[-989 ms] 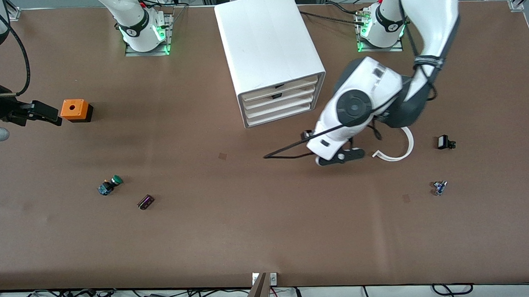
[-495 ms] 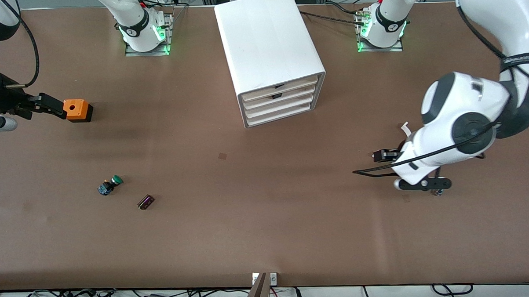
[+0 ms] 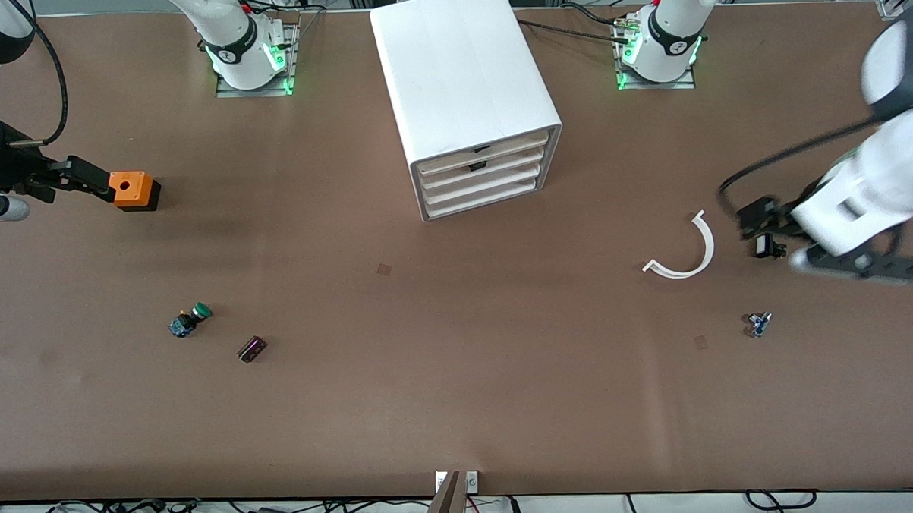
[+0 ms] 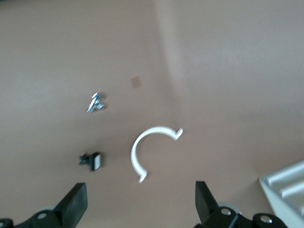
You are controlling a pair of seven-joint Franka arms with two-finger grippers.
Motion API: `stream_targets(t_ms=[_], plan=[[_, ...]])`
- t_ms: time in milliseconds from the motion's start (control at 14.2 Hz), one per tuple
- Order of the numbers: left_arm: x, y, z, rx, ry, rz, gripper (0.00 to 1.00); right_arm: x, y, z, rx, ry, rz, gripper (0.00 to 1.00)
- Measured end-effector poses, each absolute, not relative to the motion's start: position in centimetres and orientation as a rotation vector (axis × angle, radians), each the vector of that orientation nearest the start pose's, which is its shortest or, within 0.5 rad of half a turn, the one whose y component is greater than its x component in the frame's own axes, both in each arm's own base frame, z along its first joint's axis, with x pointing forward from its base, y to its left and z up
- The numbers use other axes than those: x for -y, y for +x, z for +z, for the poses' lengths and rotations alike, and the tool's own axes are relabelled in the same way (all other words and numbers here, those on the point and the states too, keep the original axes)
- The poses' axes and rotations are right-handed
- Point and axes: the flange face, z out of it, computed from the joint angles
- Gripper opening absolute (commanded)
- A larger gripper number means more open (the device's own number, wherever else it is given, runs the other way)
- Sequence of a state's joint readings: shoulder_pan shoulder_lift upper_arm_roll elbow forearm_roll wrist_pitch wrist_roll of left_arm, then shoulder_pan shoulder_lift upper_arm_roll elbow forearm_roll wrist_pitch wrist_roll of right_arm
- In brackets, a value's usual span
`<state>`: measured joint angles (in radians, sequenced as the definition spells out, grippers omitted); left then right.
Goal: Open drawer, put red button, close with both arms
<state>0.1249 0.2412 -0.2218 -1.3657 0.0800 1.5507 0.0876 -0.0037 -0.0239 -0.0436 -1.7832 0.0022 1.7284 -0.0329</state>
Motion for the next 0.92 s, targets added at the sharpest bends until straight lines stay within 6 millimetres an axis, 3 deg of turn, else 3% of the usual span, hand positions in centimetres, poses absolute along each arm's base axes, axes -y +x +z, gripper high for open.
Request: stream_targets(t_ms=[141, 353, 565, 918], plan=[[1.5, 59.0, 60.0, -0.275, -3.103, 0.071, 1.0, 2.6, 55.2, 55.0, -0.022, -3.137, 0.049, 1.0], [2.7, 56.0, 60.6, -0.276, -3.098, -0.008, 1.0, 2.6, 55.1, 55.0, -0.022, -3.137, 0.05, 1.0], [2.7, 55.0, 59.6, -0.254, -3.099, -0.009, 1.0, 2.6, 55.1, 55.1, -0.021, -3.137, 0.048, 1.0], [2.3, 55.0, 59.4, -0.238, -3.101, -0.003, 1.0, 2.6, 54.8, 55.7, -0.021, -3.138, 0.031, 1.0]])
